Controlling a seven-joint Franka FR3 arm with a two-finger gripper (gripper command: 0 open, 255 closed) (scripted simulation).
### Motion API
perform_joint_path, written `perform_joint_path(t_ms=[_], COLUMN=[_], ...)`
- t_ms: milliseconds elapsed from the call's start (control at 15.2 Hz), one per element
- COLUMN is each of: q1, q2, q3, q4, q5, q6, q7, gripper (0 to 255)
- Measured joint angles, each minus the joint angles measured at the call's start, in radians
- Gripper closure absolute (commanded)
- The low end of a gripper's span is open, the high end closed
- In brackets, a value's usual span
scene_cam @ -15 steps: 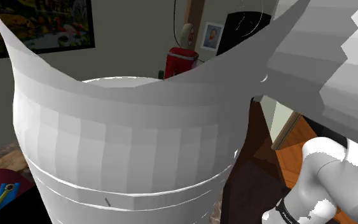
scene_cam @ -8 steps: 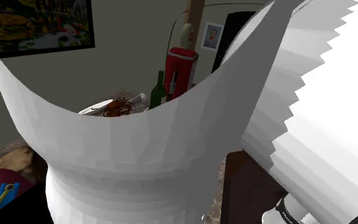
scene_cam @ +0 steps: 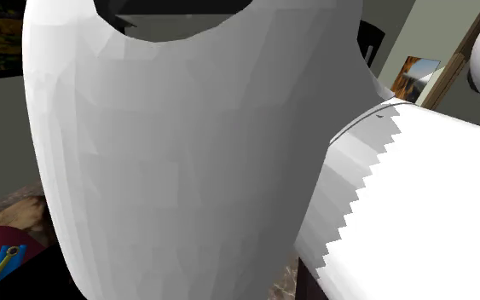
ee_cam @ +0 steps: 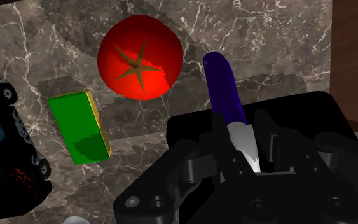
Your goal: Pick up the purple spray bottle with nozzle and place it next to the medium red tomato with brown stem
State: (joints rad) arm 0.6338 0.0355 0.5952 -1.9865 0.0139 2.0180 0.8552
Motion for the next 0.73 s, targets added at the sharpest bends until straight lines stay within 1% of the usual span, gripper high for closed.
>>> perform_joint_path(t_ms=[198,594,660,726], q1=[0.002,0.003,0.003,0.003], q2=[0.011,0.015,0.015,0.015], q3=[0.001,0.002,0.002,0.001], q4=[-0.023,-0.027,-0.027,-0.027], q5=[-0.007,-0.009,-0.009,-0.009], q6=[0.032,0.040,0.040,0.040], q7=[0.006,0.008,0.008,0.008], gripper=[255,255,0,0])
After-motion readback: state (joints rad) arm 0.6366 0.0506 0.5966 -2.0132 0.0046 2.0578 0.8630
